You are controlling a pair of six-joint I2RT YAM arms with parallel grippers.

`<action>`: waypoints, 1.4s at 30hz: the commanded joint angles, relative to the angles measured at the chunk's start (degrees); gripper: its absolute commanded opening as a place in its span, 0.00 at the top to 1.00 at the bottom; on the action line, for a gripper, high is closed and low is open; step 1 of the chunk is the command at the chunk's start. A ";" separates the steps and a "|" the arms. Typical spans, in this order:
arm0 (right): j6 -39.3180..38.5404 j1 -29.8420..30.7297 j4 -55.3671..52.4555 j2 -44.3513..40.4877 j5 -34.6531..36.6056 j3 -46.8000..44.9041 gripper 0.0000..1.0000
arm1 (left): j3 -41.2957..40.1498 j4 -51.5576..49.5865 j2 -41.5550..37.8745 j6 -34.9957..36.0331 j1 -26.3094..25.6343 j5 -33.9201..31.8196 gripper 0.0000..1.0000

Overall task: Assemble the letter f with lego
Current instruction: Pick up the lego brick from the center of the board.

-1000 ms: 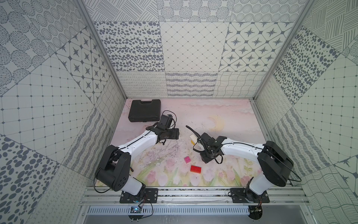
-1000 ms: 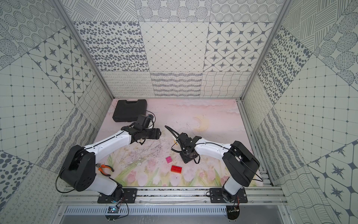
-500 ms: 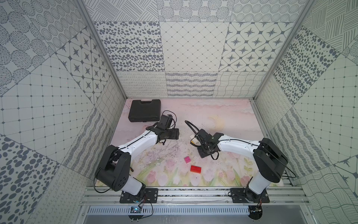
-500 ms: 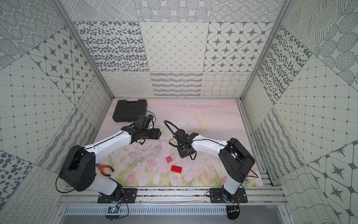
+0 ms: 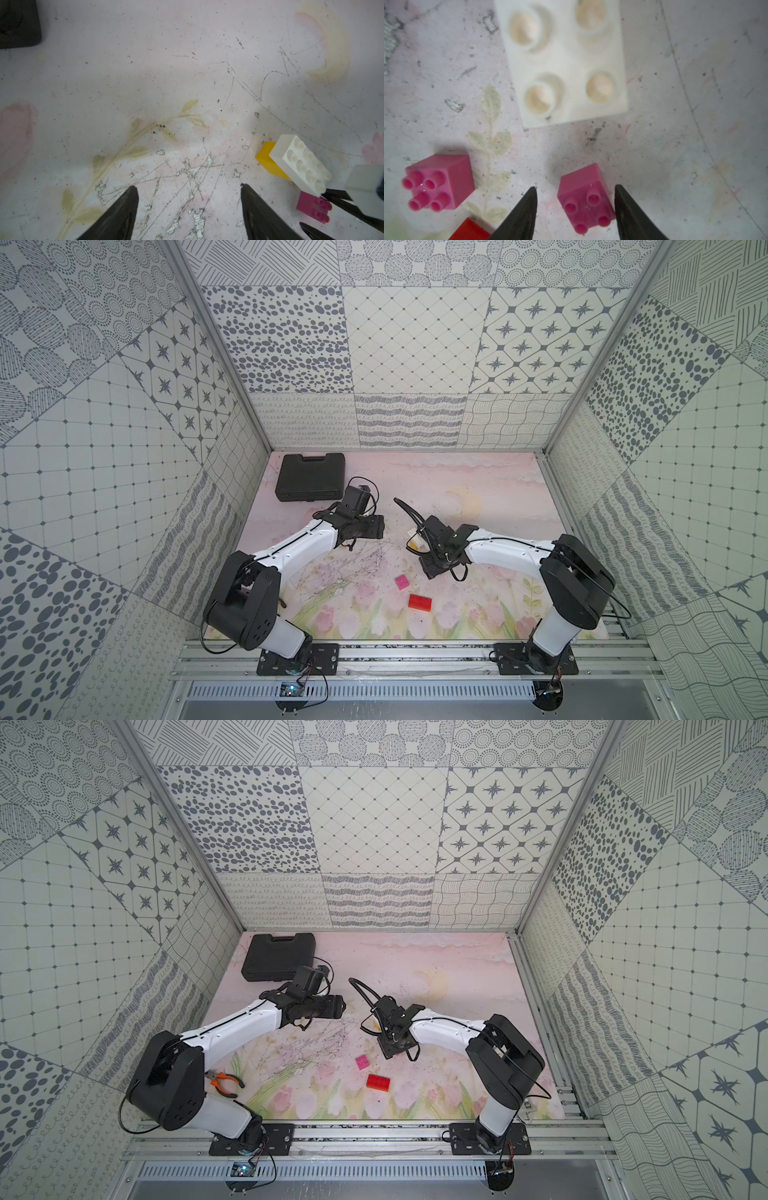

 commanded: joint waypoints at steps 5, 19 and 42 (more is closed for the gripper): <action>-6.68 -1.50 1.45 -0.98 -2.88 -0.80 0.42 | -0.64 -0.39 -0.91 0.71 -0.18 0.13 0.22; -7.95 -2.90 1.37 -0.73 -5.40 -2.56 0.52 | -0.93 -0.19 -0.84 0.49 -0.27 0.16 0.22; -7.18 -2.99 -0.45 -0.51 -3.67 0.09 0.65 | -1.36 1.02 0.00 0.63 -0.44 0.69 0.22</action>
